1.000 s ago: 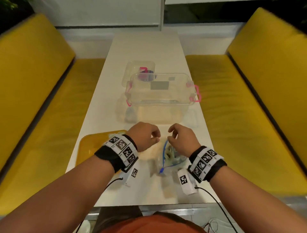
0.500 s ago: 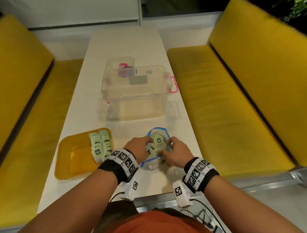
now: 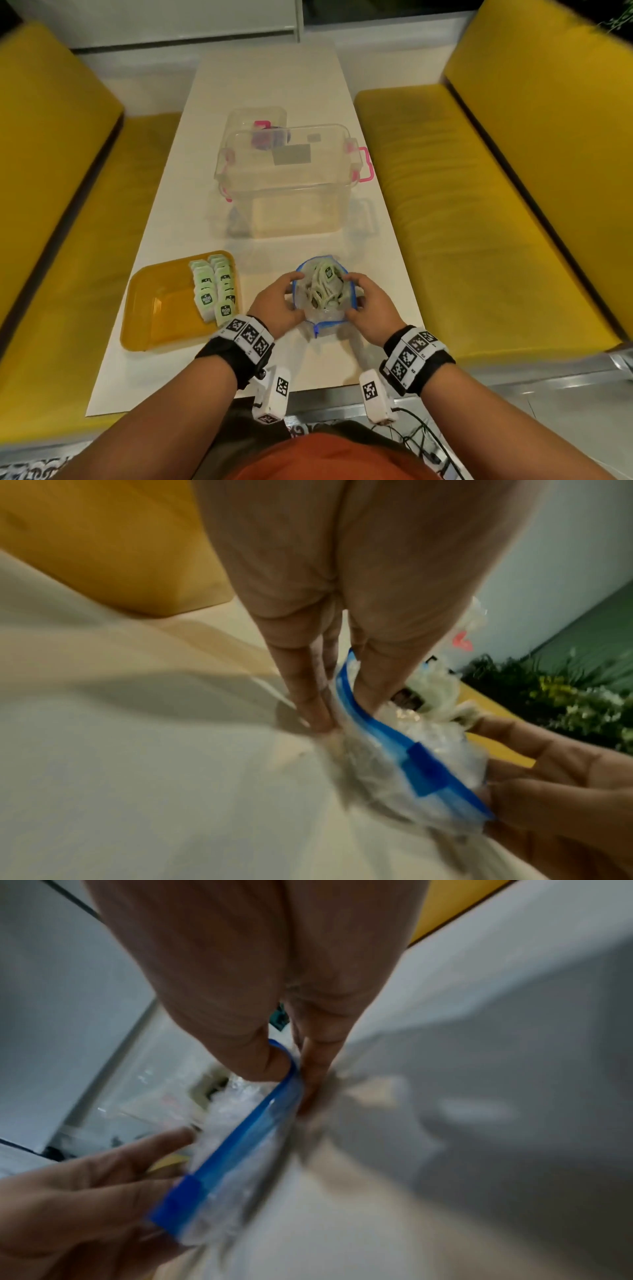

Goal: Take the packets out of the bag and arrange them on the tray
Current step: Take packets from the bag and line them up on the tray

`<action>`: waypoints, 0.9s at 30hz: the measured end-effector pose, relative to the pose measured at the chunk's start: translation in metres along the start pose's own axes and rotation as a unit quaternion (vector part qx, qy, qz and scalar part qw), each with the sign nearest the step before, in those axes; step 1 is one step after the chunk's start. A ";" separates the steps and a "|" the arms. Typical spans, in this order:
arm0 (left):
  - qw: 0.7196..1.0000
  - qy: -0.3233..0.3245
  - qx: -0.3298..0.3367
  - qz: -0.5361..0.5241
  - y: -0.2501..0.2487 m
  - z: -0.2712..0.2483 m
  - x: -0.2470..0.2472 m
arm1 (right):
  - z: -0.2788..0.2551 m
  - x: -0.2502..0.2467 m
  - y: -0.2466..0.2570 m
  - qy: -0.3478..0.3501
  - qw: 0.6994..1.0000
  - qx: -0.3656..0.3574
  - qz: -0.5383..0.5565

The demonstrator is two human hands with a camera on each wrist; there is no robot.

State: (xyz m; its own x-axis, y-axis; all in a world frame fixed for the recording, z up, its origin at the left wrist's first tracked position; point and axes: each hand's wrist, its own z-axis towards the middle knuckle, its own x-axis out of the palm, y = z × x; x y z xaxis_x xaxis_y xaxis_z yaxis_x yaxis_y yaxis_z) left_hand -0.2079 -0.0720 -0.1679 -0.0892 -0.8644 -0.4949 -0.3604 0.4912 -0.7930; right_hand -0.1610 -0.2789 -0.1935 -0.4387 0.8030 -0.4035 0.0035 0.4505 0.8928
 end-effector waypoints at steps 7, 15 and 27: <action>0.979 -0.028 -0.027 0.201 -0.001 0.006 0.006 | -0.002 0.003 -0.003 0.002 0.993 -0.005 -0.118; 0.950 -0.044 0.043 0.305 -0.037 0.005 -0.012 | 0.005 -0.008 0.016 -0.056 0.978 -0.055 -0.193; 0.883 0.042 0.131 0.449 -0.066 0.017 -0.012 | 0.010 -0.011 0.030 0.010 0.941 -0.117 -0.317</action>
State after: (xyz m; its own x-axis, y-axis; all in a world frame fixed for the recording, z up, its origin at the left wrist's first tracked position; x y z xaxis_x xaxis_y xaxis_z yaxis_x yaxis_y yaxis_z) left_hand -0.1670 -0.0923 -0.1161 -0.3013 -0.1127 -0.9469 0.1174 0.9811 -0.1541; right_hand -0.1476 -0.2702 -0.1644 -0.3022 0.3938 -0.8681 -0.4609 0.7368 0.4946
